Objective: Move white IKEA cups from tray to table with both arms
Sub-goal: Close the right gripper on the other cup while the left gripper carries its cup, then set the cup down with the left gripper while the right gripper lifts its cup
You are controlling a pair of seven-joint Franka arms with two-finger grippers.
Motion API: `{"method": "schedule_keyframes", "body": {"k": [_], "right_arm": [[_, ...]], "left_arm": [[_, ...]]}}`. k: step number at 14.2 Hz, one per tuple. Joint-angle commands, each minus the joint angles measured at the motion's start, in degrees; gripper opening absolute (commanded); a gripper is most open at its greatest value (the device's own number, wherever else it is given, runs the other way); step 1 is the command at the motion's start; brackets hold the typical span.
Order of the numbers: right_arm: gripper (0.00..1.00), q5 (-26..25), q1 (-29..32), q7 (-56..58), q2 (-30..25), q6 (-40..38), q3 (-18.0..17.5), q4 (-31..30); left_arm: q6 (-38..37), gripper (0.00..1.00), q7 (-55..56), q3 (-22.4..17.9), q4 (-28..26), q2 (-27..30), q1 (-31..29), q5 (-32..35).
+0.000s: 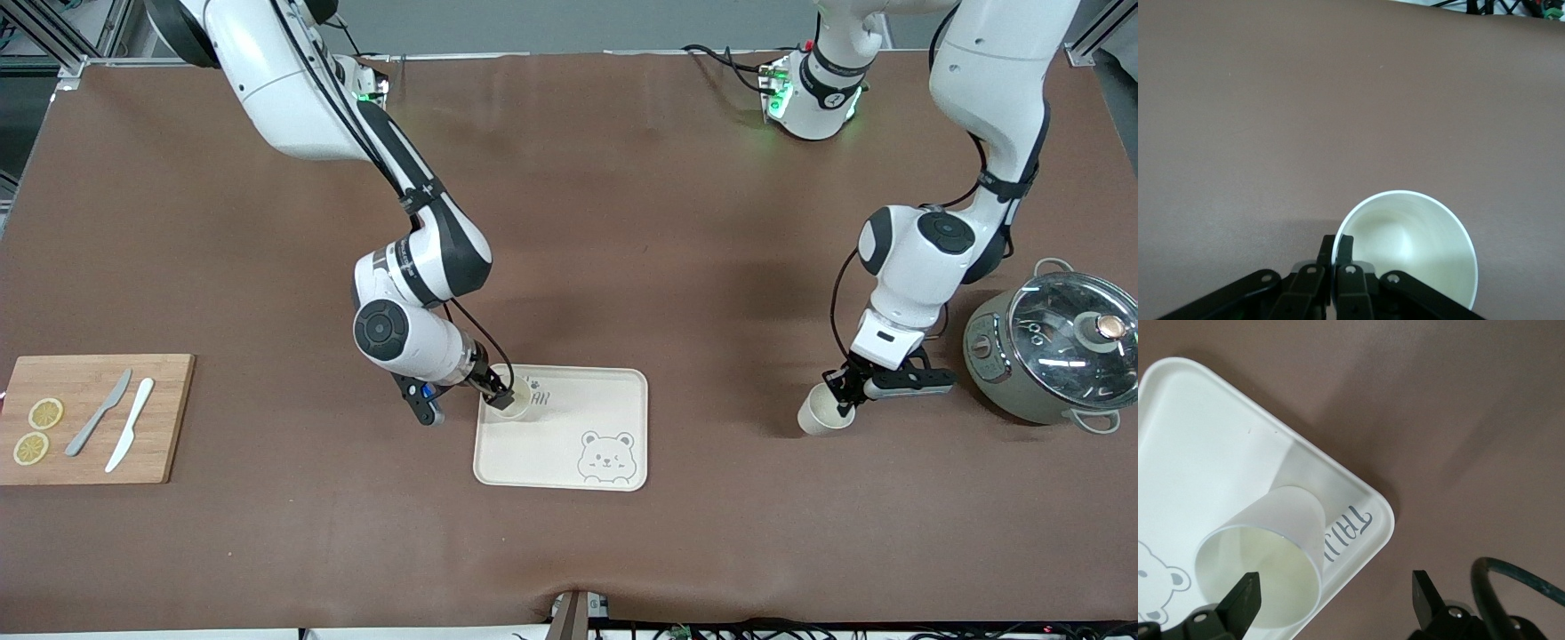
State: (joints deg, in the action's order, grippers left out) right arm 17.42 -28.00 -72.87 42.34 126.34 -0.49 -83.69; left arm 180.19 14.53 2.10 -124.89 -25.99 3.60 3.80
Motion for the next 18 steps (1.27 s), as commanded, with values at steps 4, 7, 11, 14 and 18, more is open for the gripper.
{"method": "schedule_keyframes", "body": {"k": [4,7,11,14,18], "right_arm": [[0.75,1.2,-0.8,-0.8,2.1,0.1,0.4,2.0],[0.54,1.2,-0.8,-0.8,2.1,0.1,0.4,2.0],[0.21,1.3,-0.9,-0.8,2.1,0.1,0.4,2.4],[0.0,1.3,-0.9,-0.6,2.1,0.0,0.4,2.8],[0.0,1.3,-0.9,-0.5,2.0,0.0,0.4,3.5]], "left_arm": [[4.9,0.0,-0.4,0.3,-0.6,-2.3,-1.0,1.1],[6.0,0.0,-0.4,0.4,-0.7,-2.8,-1.1,1.1],[7.5,0.0,-0.4,0.4,-1.0,-3.4,-1.2,1.1],[8.0,0.0,-0.4,0.4,-1.1,-3.7,-1.3,1.1],[8.1,0.13,-0.6,0.4,-1.0,-3.7,-1.8,1.1]]}}
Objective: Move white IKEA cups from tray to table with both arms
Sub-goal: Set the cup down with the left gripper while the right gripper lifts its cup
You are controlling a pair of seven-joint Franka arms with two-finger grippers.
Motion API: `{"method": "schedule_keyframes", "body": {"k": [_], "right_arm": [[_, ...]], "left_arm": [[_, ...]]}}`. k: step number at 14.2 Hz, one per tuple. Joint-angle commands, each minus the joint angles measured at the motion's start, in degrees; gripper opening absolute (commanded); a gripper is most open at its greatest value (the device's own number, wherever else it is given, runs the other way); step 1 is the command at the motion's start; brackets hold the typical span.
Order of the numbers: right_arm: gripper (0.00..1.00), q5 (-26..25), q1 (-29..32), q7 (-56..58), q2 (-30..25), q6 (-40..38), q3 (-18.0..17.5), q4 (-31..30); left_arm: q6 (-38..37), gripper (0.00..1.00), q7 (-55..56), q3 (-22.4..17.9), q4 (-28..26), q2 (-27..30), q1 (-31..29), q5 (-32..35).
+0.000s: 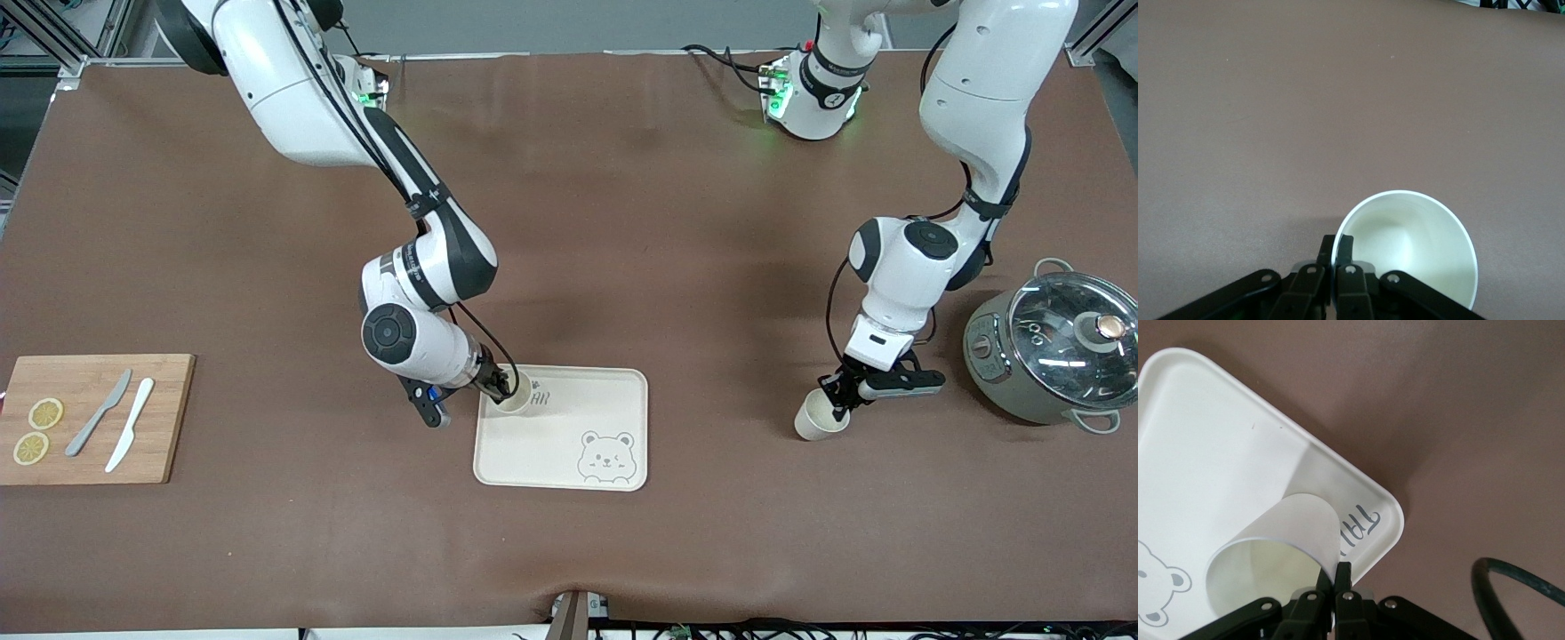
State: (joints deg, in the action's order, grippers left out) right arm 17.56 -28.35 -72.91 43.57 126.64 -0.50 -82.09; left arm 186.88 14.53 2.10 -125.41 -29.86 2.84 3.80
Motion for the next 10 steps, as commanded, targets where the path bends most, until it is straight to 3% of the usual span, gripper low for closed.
{"method": "schedule_keyframes", "body": {"k": [1,2,3,10], "right_arm": [[0.0,1.2,-0.6,-0.5,0.8,-0.3,0.4,2.2],[0.0,1.2,-0.6,-0.5,0.8,-0.3,0.4,2.5],[0.0,1.2,-0.6,0.0,0.7,-0.4,0.4,3.1],[0.0,1.3,0.6,3.3,-0.1,-1.2,0.4,5.1]], "left_arm": [[1.4,0.41,-0.8,0.4,-0.4,0.2,-1.1,1.2],[1.4,0.81,-1.2,0.4,-0.4,0.3,-1.0,1.2],[1.4,1.0,-1.1,0.4,-0.4,0.5,-1.0,1.2],[0.6,1.0,-0.2,0.4,1.0,2.3,-1.0,1.2]]}}
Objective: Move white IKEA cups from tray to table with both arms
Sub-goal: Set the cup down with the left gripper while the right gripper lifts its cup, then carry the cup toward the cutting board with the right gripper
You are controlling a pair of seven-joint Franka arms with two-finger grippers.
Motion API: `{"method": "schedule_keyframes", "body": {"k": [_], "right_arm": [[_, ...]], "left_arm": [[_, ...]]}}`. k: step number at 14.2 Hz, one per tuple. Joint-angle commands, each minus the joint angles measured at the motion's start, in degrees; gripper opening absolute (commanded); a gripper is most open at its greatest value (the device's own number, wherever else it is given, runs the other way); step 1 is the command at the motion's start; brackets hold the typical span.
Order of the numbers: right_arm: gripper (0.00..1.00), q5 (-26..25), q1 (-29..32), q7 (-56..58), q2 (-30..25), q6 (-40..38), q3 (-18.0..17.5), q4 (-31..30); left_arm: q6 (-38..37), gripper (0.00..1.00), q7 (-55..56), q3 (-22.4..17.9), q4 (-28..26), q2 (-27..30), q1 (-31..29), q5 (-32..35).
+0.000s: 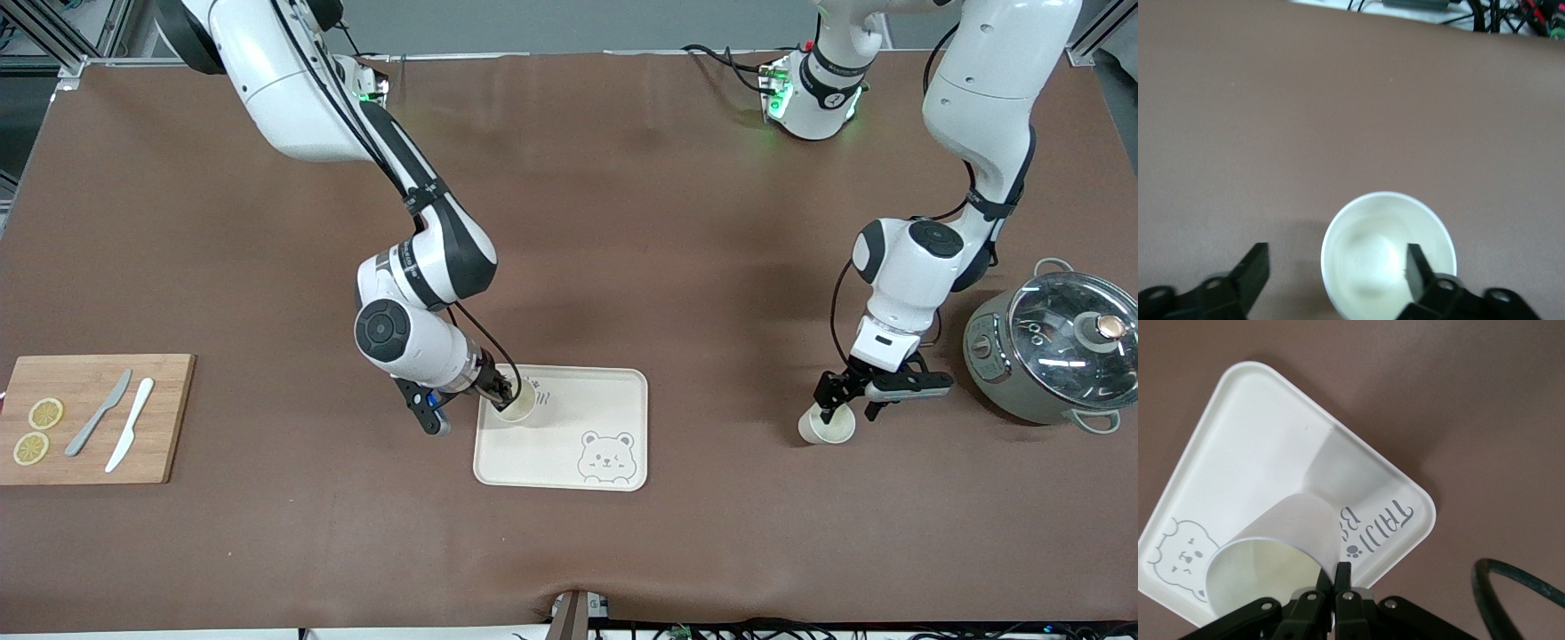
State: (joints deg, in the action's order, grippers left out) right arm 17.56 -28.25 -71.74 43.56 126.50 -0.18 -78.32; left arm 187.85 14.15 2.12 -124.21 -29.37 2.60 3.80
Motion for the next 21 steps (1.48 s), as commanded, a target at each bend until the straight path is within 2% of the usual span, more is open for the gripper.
{"method": "schedule_keyframes", "body": {"k": [1,5,9,11,13,15,18,21], "right_arm": [[0.0,1.0,0.5,2.8,-0.1,-1.0,0.2,1.3],[0.0,0.8,1.6,6.3,-1.3,-3.3,0.3,0.8],[0.0,0.6,4.5,12.8,-3.3,-11.4,0.4,0.4],[0.0,0.4,5.7,16.7,-5.7,-11.6,0.5,-2.5],[0.0,0.4,7.9,22.2,-8.8,-11.5,0.5,-6.4],[0.0,0.0,9.5,26.8,-11.1,-11.5,0.6,-9.6],[0.0,-4.8,11.5,31.4,-13.0,-11.5,0.5,-12.5],[0.0,-6.0,13.7,35.7,-14.3,-11.5,0.5,-14.6]], "left_arm": [[-0.7,1.0,0.2,0.4,-0.2,2.4,-0.8,1.2],[-11.3,1.0,0.2,0.5,2.9,6.5,-0.7,1.2],[-30.9,1.0,0.0,0.6,8.9,12.8,-0.2,1.2],[-44.9,1.0,-0.3,0.8,15.3,15.0,0.0,1.2],[-55.7,1.0,-0.6,1.7,21.1,16.1,-0.2,1.0],[-64.7,1.0,-1.1,1.7,26.6,16.4,-0.5,0.7],[-79.3,1.0,-3.6,1.7,36.7,16.4,-0.8,0.3],[-89.0,1.0,-4.4,1.4,43.4,16.5,-1.3,-0.8]]}}
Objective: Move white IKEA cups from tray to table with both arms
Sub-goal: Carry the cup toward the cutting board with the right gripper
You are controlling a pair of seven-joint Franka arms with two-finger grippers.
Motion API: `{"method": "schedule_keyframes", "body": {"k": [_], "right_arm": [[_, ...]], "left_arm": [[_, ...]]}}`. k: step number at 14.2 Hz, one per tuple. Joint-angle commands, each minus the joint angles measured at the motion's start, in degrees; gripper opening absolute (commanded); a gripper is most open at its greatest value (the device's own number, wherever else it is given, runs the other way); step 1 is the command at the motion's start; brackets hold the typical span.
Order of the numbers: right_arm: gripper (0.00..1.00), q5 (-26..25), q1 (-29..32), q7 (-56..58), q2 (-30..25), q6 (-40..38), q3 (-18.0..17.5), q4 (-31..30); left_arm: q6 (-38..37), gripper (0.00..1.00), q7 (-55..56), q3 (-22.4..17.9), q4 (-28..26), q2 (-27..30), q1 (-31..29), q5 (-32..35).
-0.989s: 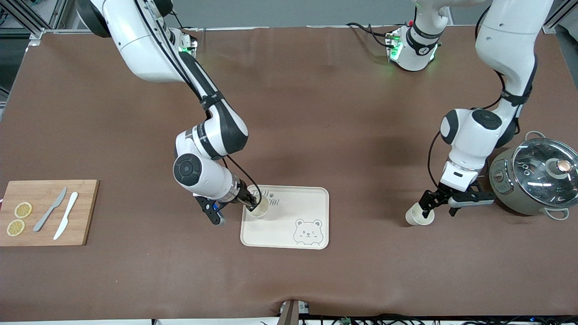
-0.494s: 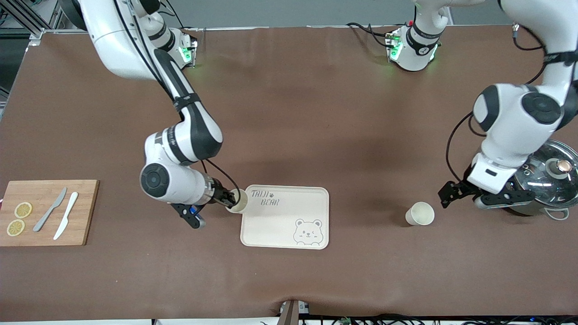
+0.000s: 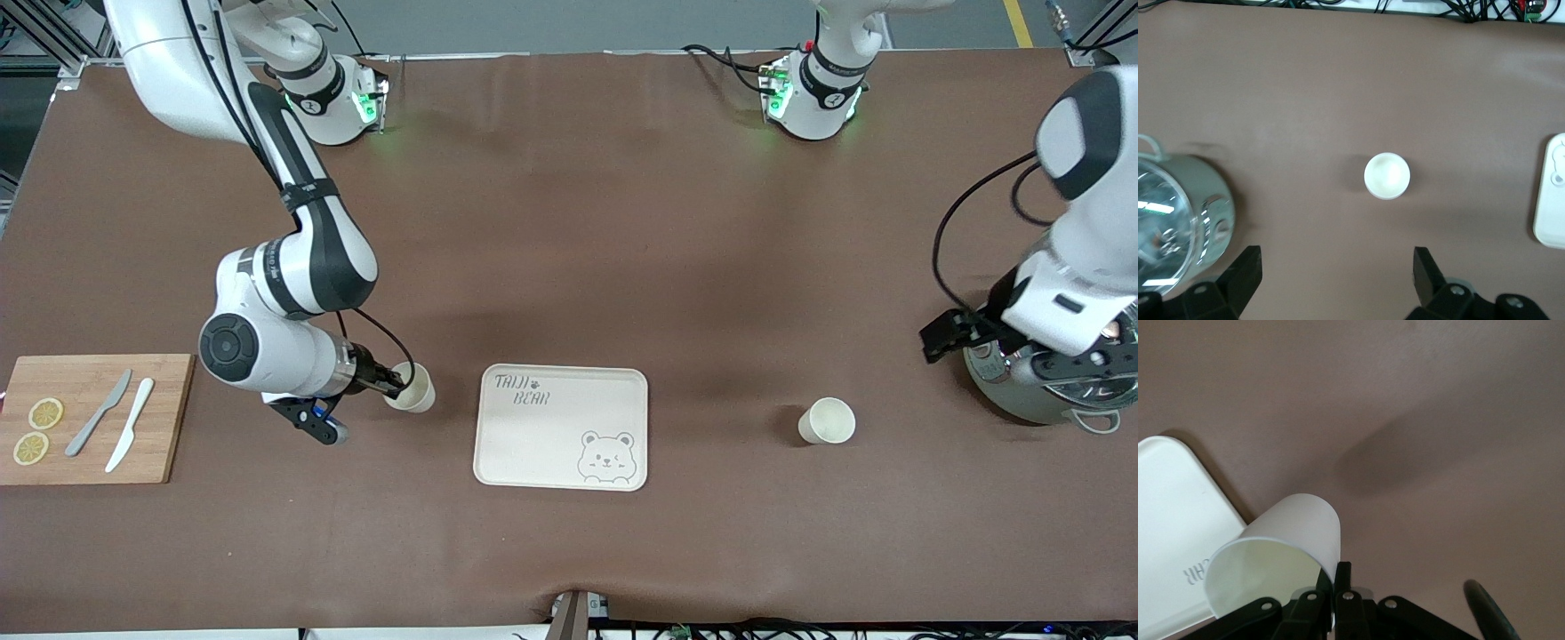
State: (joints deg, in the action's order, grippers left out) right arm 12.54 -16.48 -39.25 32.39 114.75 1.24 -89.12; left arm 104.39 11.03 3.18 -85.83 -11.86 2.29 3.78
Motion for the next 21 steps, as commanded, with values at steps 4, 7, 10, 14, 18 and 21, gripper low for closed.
{"method": "schedule_keyframes", "body": {"k": [4,7,10,14,18,21], "right_arm": [[0.0,-1.0,4.9,9.9,-4.9,0.6,-0.9,-7.3],[0.0,-1.7,7.6,15.5,-5.2,0.9,-0.9,-9.1],[0.0,-1.8,9.8,21.5,-6.1,0.9,-0.9,-9.9],[0.0,-2.2,13.2,29.3,-6.2,0.9,-0.9,-10.6],[0.0,-4.9,16.5,35.6,-6.2,4.2,-0.9,-13.2],[0.0,-6.6,17.9,37.6,-5.8,4.9,-0.9,-13.5]], "left_arm": [[-10.6,1.0,-0.1,1.3,6.6,-1.0,-1.2,-3.4],[-12.2,1.0,4.7,4.3,6.7,-0.3,-1.1,-3.3],[-12.2,1.0,5.3,4.9,6.7,-0.2,-1.2,-3.2],[-12.2,1.0,5.3,4.9,6.7,0.5,-1.2,-3.1],[-12.2,1.0,5.2,4.8,6.7,0.5,-1.2,-3.2],[-12.2,1.0,5.1,5.0,6.7,0.5,-1.2,-3.2]]}}
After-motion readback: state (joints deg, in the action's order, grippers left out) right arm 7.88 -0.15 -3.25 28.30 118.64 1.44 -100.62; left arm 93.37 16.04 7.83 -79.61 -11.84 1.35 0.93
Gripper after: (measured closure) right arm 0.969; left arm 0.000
